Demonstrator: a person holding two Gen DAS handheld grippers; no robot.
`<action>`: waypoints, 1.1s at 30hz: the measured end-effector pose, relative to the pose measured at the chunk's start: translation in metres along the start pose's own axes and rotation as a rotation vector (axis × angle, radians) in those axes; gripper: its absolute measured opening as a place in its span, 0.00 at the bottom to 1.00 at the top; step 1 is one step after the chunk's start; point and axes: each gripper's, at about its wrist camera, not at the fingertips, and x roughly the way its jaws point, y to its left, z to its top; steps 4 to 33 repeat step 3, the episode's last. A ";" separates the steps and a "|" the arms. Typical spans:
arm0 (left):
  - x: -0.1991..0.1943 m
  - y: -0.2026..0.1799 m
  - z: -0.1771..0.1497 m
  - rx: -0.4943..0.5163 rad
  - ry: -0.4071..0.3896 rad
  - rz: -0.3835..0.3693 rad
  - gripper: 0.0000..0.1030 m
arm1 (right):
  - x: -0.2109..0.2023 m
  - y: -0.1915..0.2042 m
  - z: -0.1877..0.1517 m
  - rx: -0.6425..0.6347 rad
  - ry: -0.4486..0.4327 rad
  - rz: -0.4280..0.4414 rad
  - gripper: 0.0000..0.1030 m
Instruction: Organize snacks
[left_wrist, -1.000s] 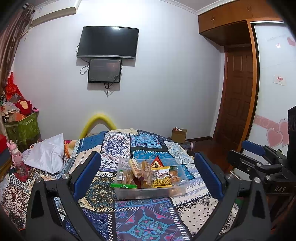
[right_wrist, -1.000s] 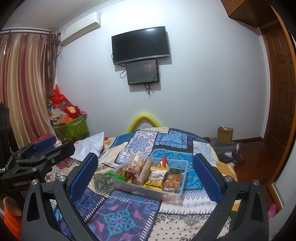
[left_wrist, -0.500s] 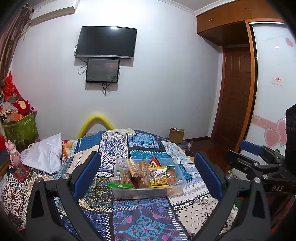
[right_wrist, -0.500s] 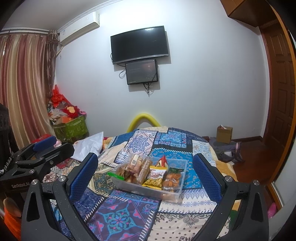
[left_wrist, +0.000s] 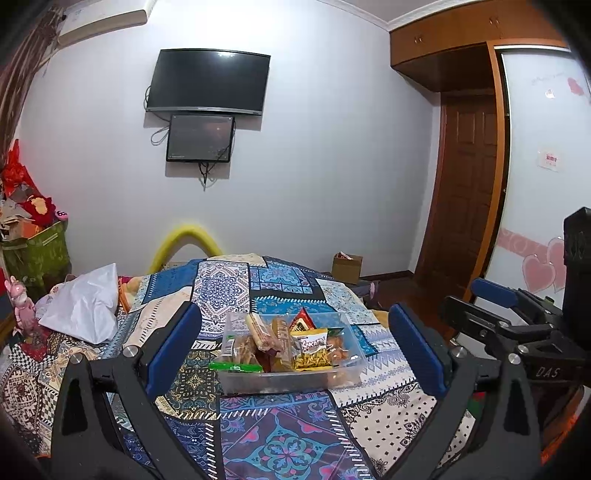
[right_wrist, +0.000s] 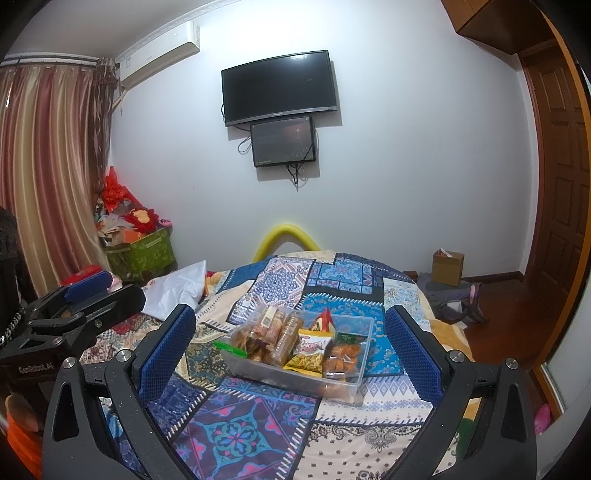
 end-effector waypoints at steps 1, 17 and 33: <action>0.000 -0.001 0.000 0.005 0.001 0.002 0.99 | 0.000 0.000 0.001 0.002 0.001 0.002 0.99; 0.000 -0.002 -0.001 0.012 0.002 0.007 0.99 | 0.001 -0.001 0.000 0.003 0.001 0.003 0.99; 0.000 -0.002 -0.001 0.012 0.002 0.007 0.99 | 0.001 -0.001 0.000 0.003 0.001 0.003 0.99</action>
